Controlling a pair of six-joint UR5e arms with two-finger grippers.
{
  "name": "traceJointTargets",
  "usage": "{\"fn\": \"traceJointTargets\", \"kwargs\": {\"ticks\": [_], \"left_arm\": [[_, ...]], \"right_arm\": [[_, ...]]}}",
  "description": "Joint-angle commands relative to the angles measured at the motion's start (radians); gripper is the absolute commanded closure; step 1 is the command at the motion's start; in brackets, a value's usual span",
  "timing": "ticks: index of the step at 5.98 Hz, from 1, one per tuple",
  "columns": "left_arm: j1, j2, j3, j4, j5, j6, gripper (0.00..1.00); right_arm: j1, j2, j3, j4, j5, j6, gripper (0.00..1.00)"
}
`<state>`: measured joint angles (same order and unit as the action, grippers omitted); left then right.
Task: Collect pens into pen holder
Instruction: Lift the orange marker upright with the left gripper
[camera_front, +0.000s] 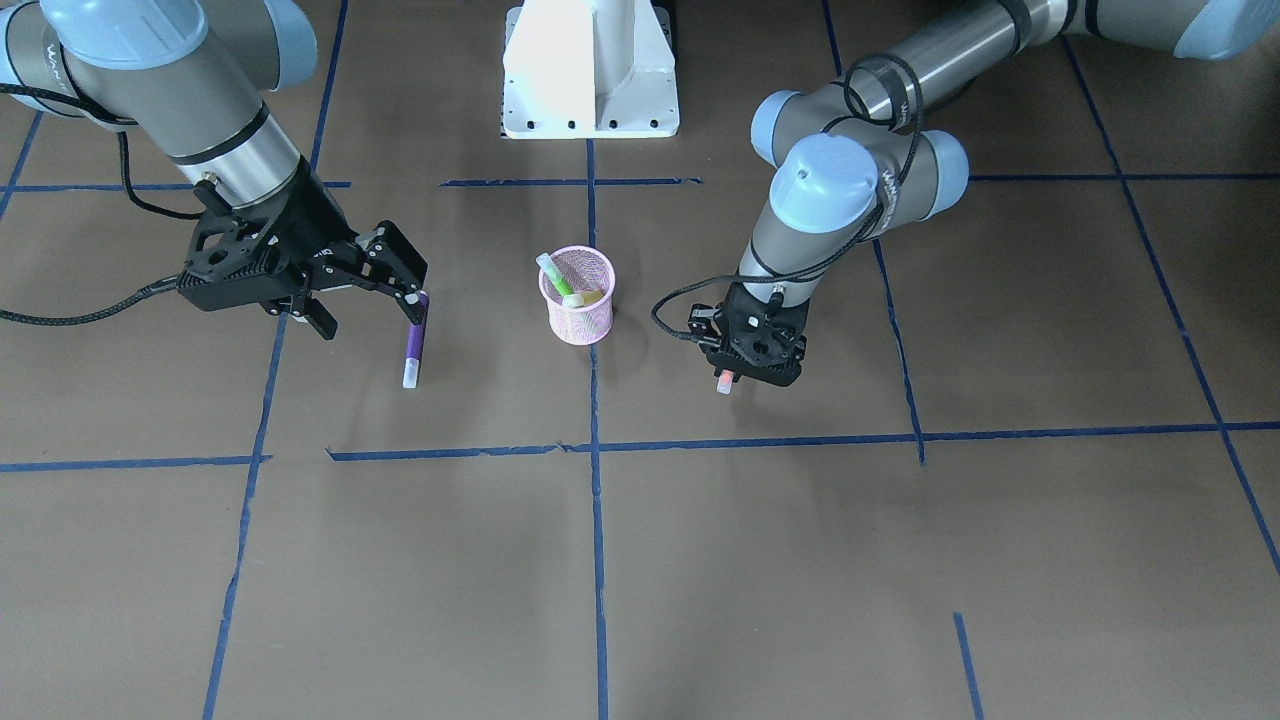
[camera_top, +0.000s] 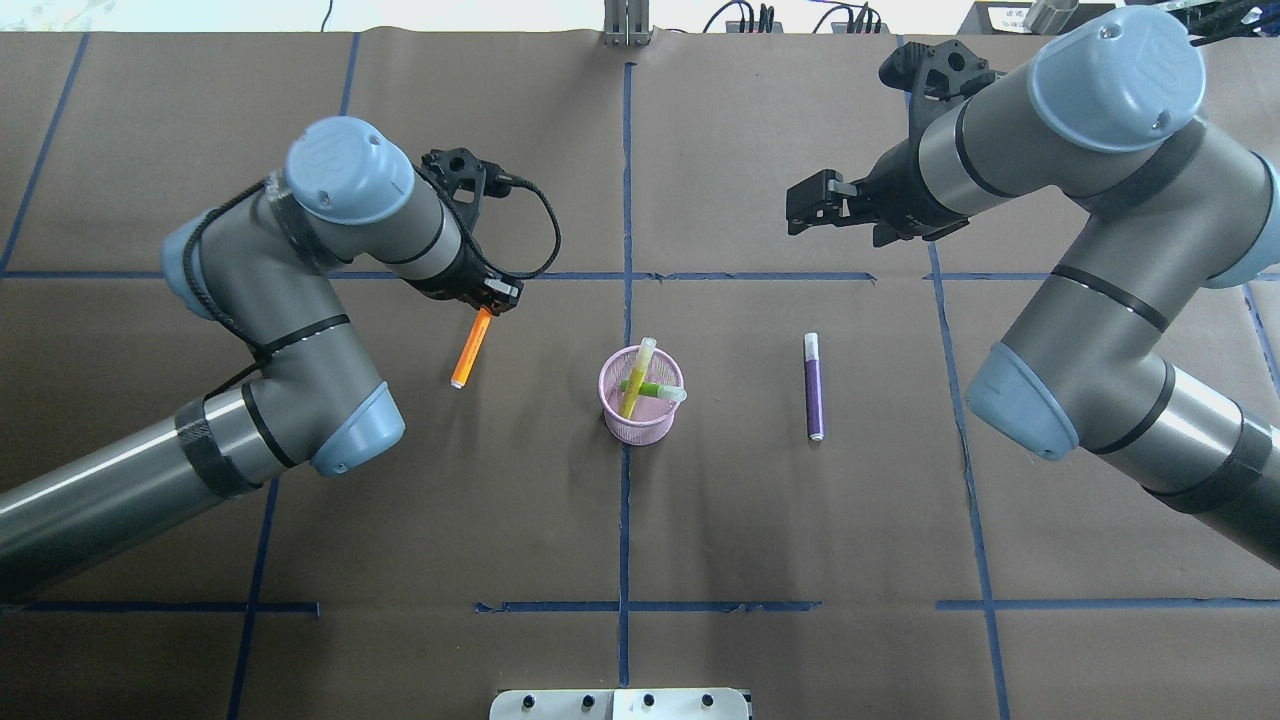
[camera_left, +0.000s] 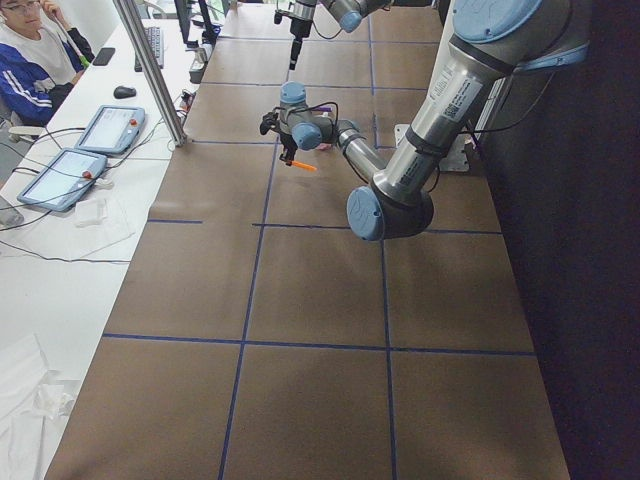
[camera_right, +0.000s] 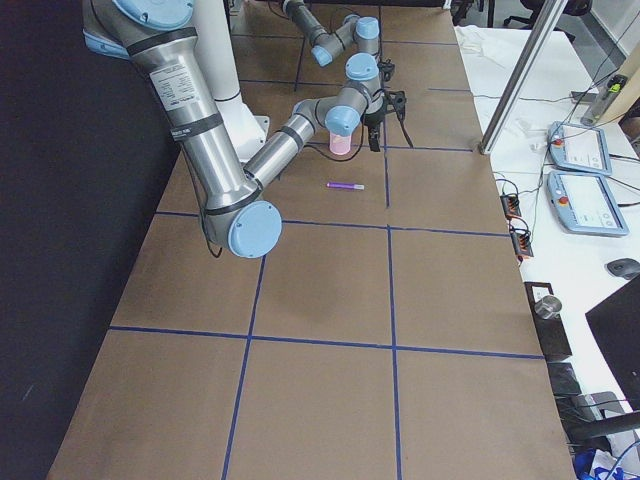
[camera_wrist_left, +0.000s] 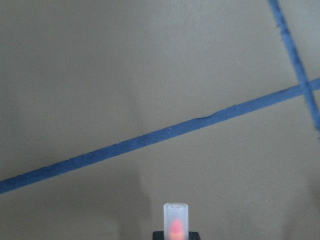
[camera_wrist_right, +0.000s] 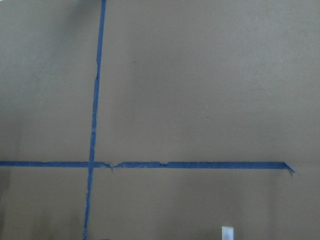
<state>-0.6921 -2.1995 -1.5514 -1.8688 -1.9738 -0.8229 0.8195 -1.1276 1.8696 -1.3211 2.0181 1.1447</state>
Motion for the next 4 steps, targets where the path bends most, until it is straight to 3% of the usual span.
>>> {"fn": "traceJointTargets", "kwargs": {"ticks": [1,2,3,4], "left_arm": [[-0.041,0.020,-0.156,-0.042,0.007,-0.013,1.00],[-0.046,0.071,-0.211,-0.172,0.012,-0.091,1.00],[-0.044,0.084,-0.214,-0.313,0.083,-0.117,1.00],[-0.043,0.084,-0.214,-0.393,0.148,-0.125,1.00]], "right_arm": [[0.000,-0.012,-0.003,-0.001,0.001,0.000,0.00],[-0.002,-0.026,-0.006,-0.003,0.002,0.000,0.00],[0.000,-0.050,-0.010,-0.004,0.010,0.004,0.00],[0.000,-0.058,-0.006,-0.089,0.043,0.009,0.00]]}}
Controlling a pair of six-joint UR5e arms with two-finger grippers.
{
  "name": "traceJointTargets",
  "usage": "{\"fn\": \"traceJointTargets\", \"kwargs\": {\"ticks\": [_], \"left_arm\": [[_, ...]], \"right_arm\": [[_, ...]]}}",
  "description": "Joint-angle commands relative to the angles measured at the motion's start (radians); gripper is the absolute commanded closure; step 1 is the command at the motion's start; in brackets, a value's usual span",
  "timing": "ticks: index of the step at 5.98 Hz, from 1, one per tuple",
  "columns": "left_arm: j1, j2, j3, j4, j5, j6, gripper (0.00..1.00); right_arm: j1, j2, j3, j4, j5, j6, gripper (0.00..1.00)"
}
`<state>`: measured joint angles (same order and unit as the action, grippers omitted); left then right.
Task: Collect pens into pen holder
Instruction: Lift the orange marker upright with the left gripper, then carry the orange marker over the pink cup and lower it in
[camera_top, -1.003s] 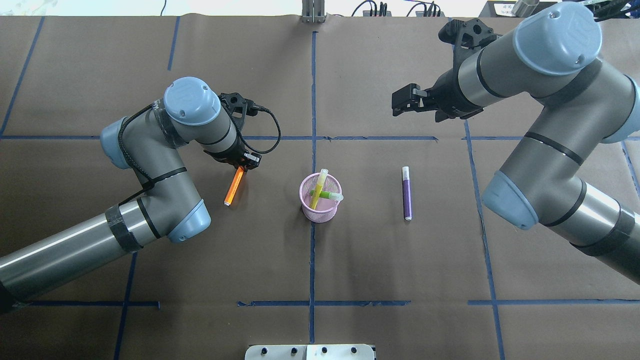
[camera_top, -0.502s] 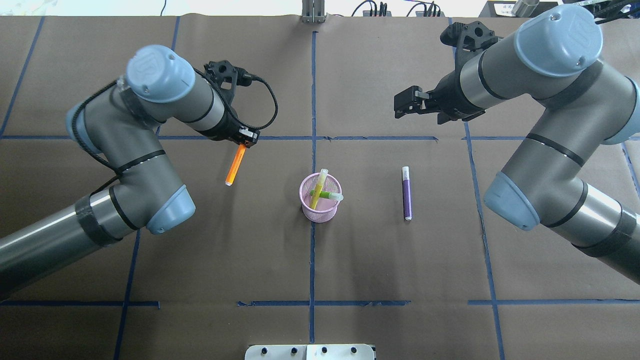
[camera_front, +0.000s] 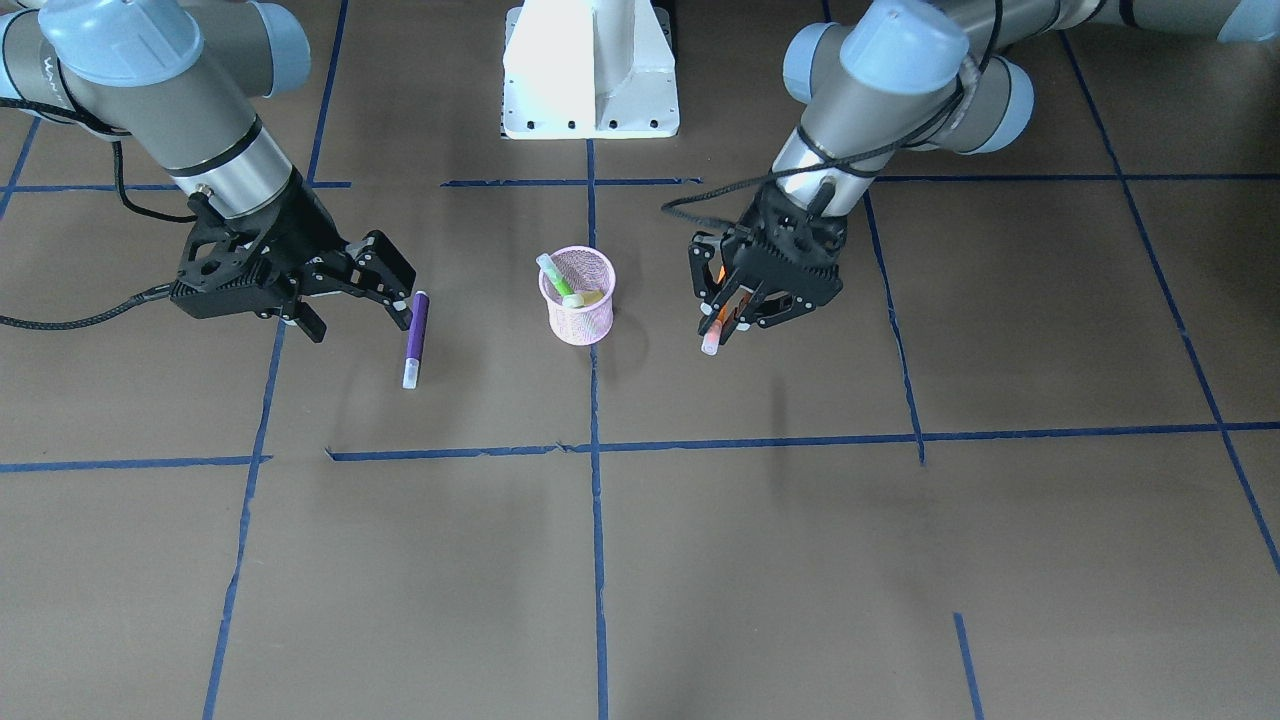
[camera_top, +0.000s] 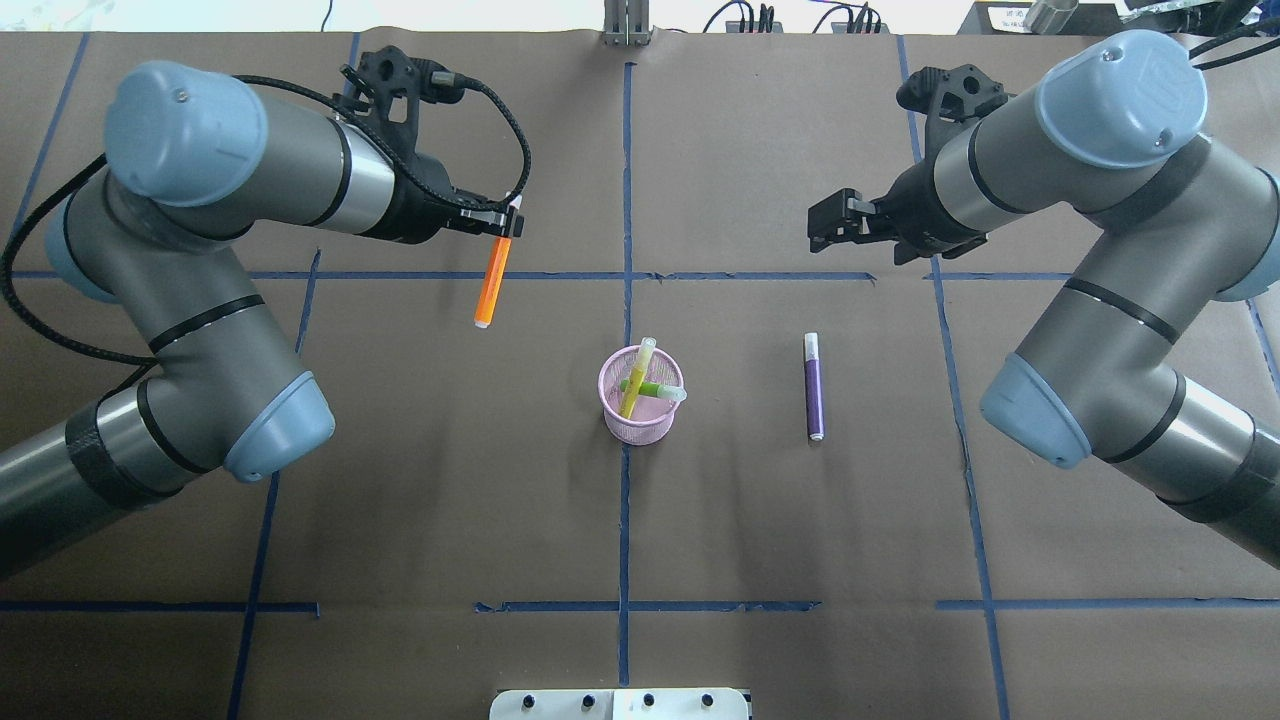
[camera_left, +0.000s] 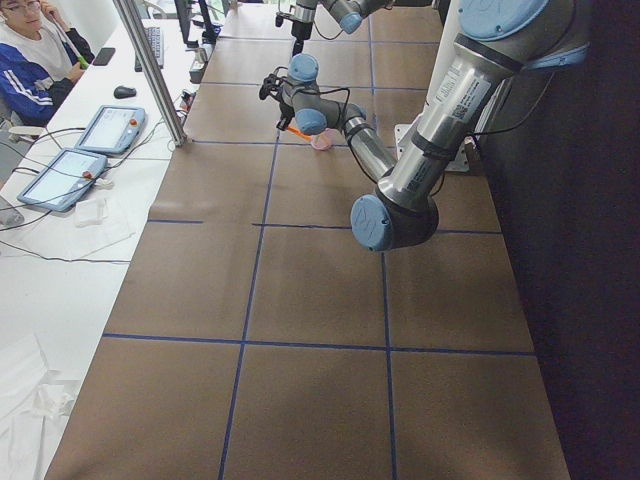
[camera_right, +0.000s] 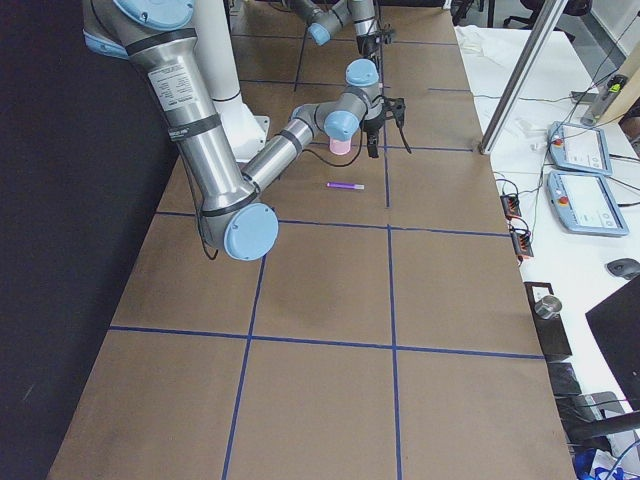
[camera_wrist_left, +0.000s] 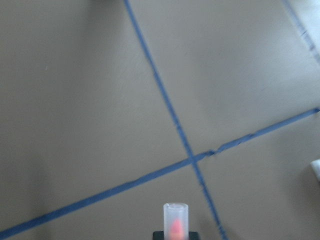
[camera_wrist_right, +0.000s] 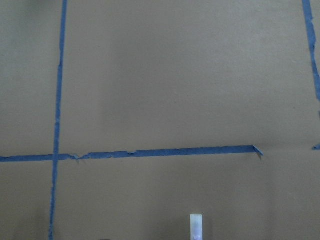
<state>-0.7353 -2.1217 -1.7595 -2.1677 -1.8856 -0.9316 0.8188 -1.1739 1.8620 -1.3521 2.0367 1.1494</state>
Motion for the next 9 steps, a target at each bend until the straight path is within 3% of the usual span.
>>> {"fn": "traceJointTargets", "kwargs": {"ticks": [1,2,3,4,6,8,9], "left_arm": [[0.004,0.006,-0.006,-0.198,0.092,-0.085,1.00],[0.025,0.003,-0.006,-0.240,0.144,-0.134,1.00],[0.139,0.006,0.014,-0.339,0.263,-0.133,1.00],[0.177,0.006,0.041,-0.437,0.314,-0.125,1.00],[0.198,0.017,0.075,-0.522,0.319,-0.077,1.00],[0.252,0.005,0.269,-0.761,0.434,-0.056,1.00],[0.260,-0.003,0.270,-0.764,0.441,-0.058,1.00]], "right_arm": [[-0.003,-0.009,0.002,-0.126,0.028,0.000,0.00],[-0.010,-0.009,-0.010,-0.143,0.028,0.000,0.00],[-0.010,-0.013,-0.012,-0.144,0.040,0.000,0.00],[-0.012,-0.013,-0.012,-0.142,0.040,0.000,0.00],[-0.018,-0.013,-0.012,-0.137,0.040,-0.008,0.00],[-0.021,-0.013,-0.012,-0.137,0.039,-0.008,0.00],[-0.021,-0.013,-0.012,-0.137,0.039,-0.008,0.00]]}}
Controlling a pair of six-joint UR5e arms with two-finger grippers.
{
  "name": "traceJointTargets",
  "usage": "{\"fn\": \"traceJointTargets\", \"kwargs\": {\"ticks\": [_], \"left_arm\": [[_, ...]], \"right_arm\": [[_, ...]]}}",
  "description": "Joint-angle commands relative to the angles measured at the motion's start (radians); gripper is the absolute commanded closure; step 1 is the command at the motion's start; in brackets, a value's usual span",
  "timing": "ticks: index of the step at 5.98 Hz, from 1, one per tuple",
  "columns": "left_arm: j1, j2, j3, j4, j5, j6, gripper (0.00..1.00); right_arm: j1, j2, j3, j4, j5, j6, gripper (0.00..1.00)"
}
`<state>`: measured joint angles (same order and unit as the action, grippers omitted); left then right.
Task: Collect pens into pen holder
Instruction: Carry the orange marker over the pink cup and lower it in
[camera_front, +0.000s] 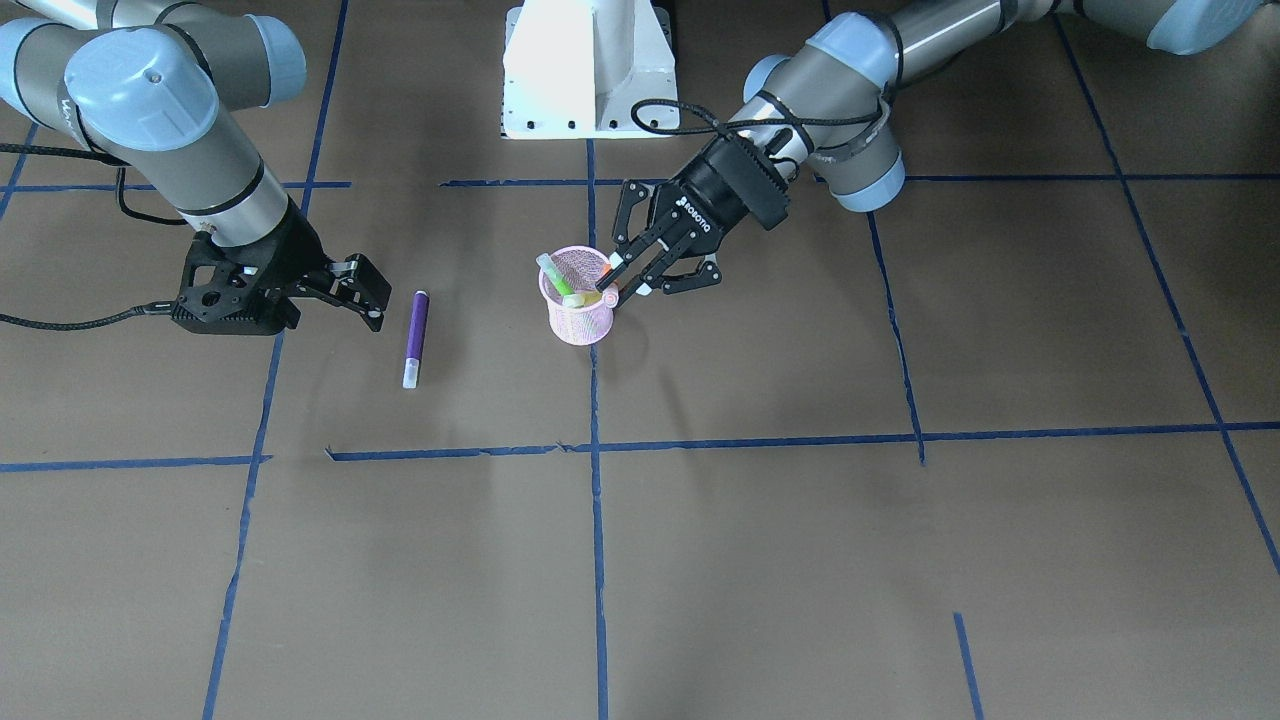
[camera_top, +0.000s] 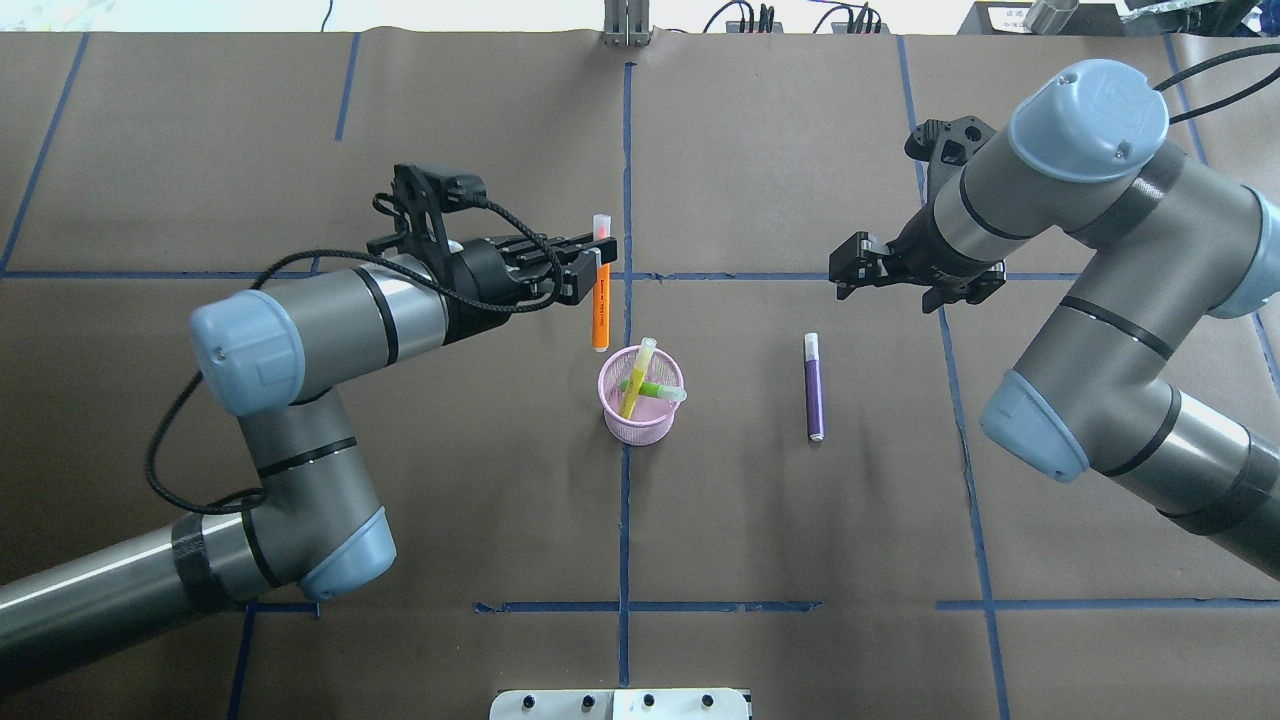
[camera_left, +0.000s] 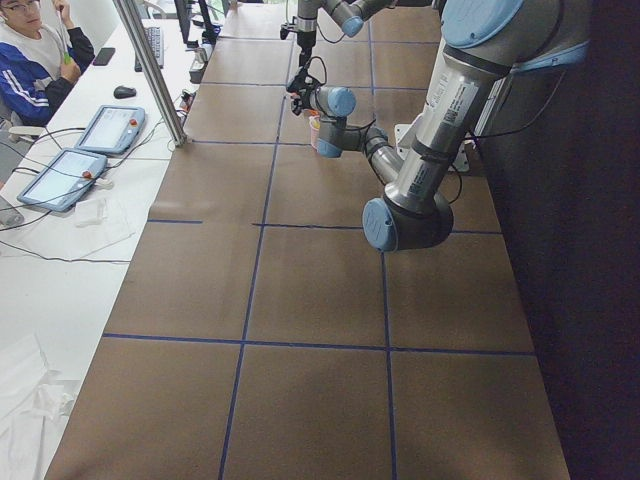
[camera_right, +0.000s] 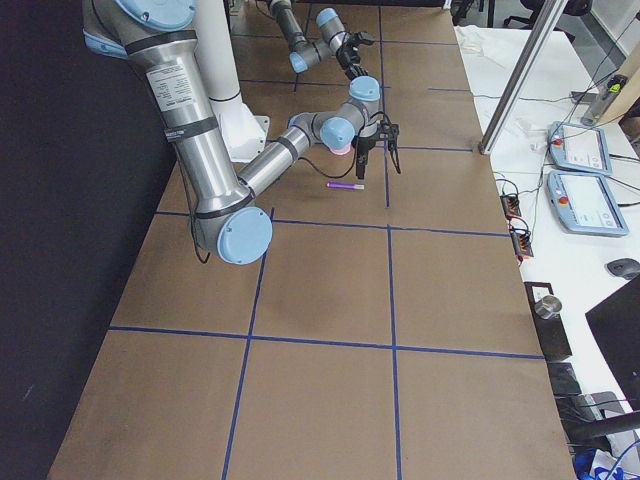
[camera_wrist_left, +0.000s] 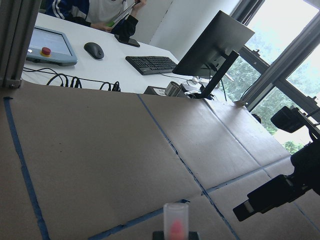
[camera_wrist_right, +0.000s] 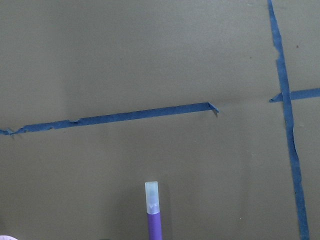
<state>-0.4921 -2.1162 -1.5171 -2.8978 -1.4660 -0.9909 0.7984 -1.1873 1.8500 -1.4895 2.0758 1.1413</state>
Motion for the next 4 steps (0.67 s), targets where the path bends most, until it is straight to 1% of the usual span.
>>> {"fn": "traceJointTargets", "kwargs": {"ticks": [1,2,4], "left_arm": [[0.030,-0.016,0.031,-0.032,0.022,0.001,1.00],[0.058,-0.019,0.031,-0.034,0.054,0.001,1.00],[0.079,-0.031,0.053,-0.031,0.072,0.001,1.00]], "right_arm": [[-0.002,0.000,0.000,0.000,0.000,0.000,0.00],[-0.002,0.000,0.000,-0.001,0.000,0.000,0.00],[-0.004,-0.005,-0.002,0.000,-0.008,0.000,0.00]]}}
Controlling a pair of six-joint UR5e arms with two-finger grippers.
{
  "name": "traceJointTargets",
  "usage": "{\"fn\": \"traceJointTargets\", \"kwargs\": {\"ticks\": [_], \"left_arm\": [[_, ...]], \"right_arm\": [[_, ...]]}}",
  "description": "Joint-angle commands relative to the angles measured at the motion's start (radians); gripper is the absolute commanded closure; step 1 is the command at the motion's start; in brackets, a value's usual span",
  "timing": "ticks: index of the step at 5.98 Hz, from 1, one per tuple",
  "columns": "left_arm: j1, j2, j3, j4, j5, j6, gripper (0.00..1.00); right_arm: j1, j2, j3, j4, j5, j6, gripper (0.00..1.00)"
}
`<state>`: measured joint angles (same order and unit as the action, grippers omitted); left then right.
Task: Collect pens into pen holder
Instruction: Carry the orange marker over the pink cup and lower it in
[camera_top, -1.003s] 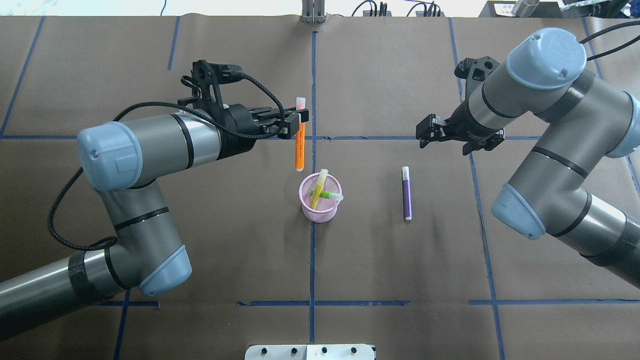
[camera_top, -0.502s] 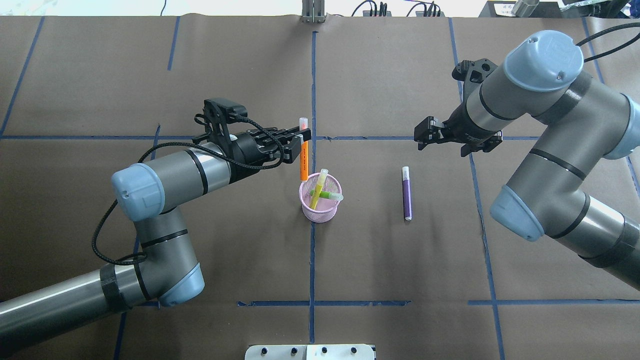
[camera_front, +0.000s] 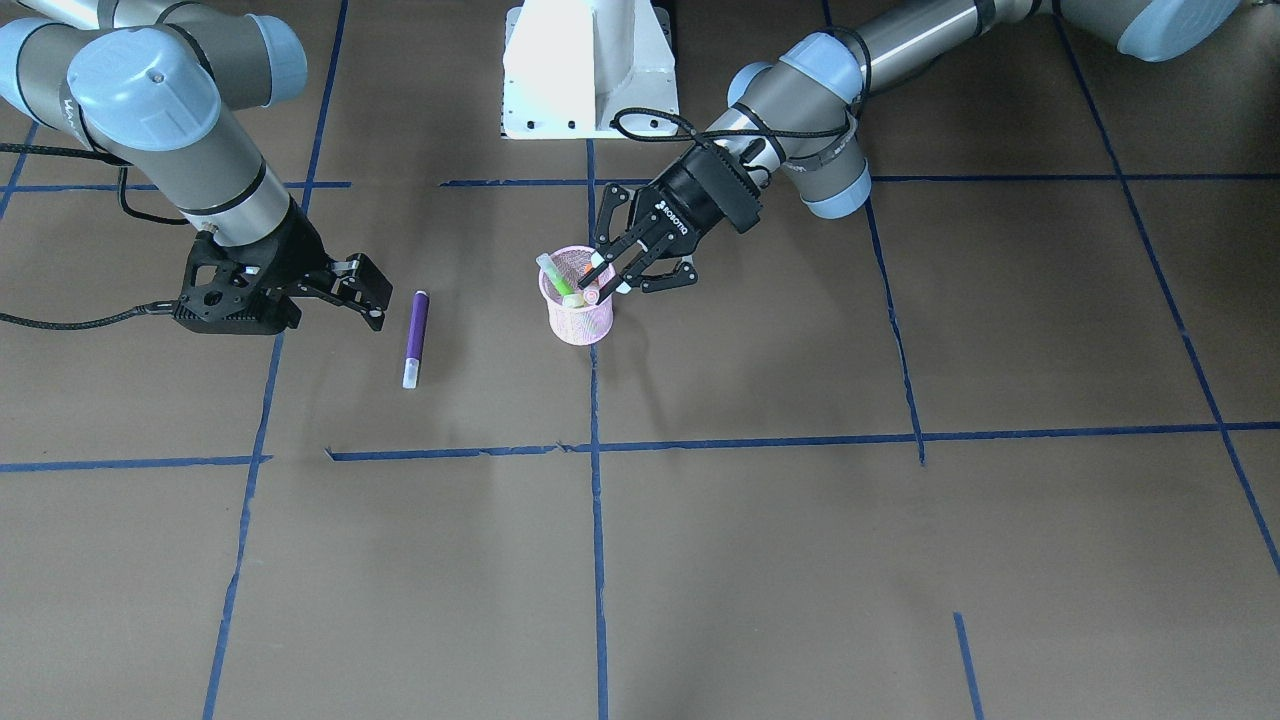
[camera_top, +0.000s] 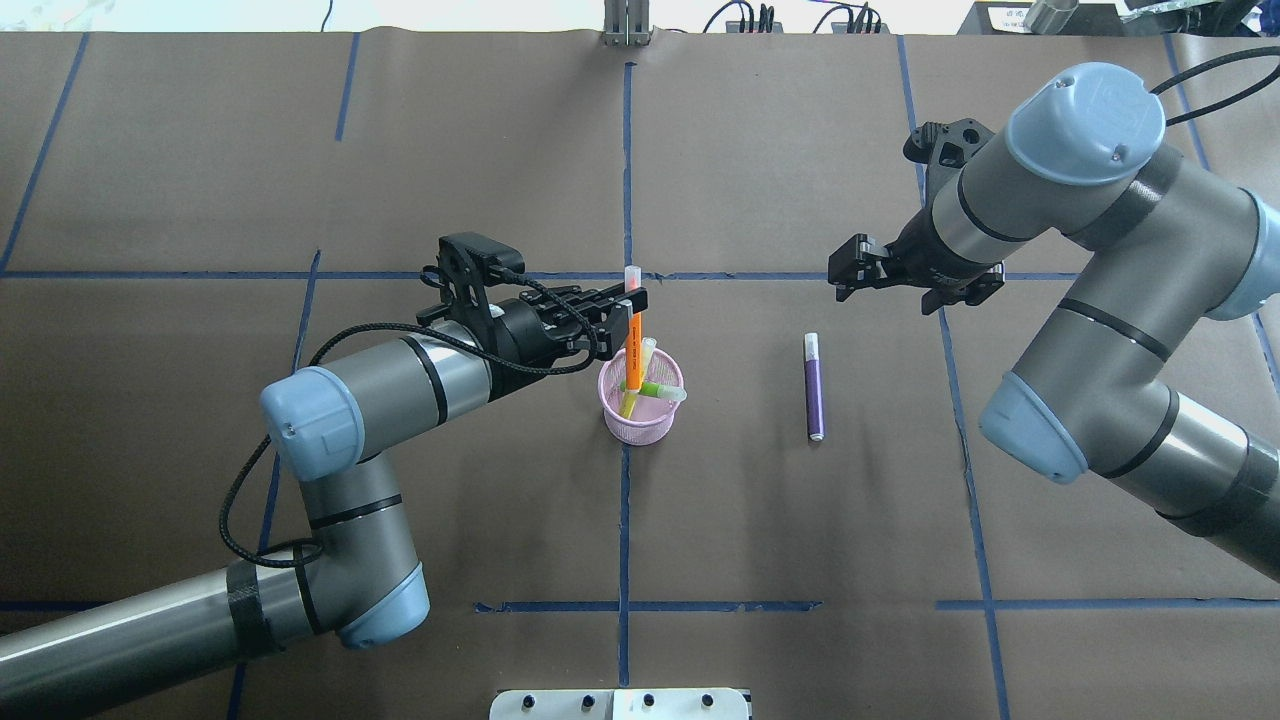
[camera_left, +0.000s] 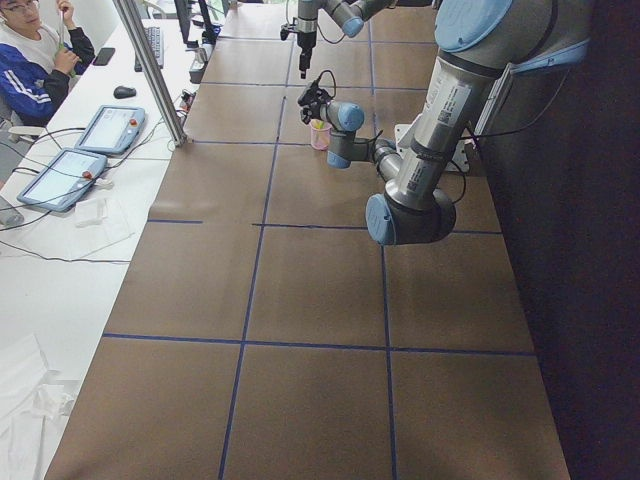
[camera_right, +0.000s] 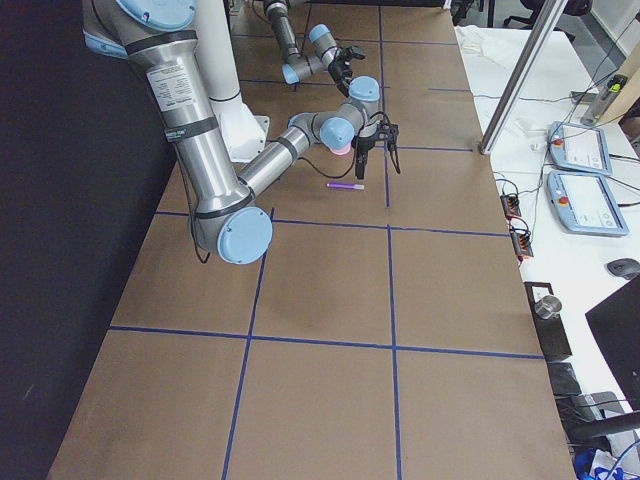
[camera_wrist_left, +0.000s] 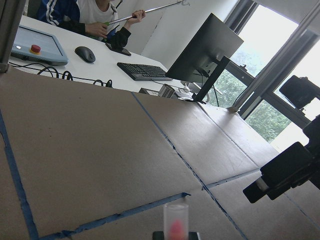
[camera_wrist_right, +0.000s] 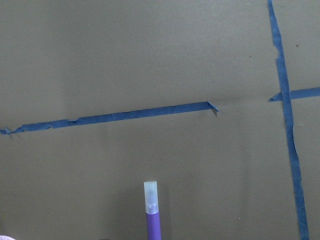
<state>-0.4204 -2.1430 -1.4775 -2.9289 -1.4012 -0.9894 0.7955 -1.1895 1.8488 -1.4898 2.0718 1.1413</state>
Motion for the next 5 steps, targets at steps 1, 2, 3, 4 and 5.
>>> {"fn": "traceJointTargets", "kwargs": {"ticks": [1,2,3,4,5], "left_arm": [[0.009,-0.006,0.023,0.001,0.007,0.000,1.00],[0.011,-0.006,0.026,-0.001,0.007,0.000,1.00],[0.020,-0.005,0.028,-0.002,0.014,0.000,1.00],[0.046,-0.006,0.029,-0.004,0.046,-0.002,1.00],[0.046,-0.005,0.031,-0.003,0.047,0.000,1.00]], "right_arm": [[-0.007,-0.002,0.000,0.002,-0.004,0.000,0.00],[-0.007,-0.002,0.000,0.002,-0.004,0.000,0.00],[-0.007,-0.002,0.000,0.000,-0.004,0.000,0.00],[-0.007,-0.001,0.000,0.000,-0.004,0.000,0.00],[-0.007,-0.001,0.000,0.000,-0.004,0.000,0.00]]}}
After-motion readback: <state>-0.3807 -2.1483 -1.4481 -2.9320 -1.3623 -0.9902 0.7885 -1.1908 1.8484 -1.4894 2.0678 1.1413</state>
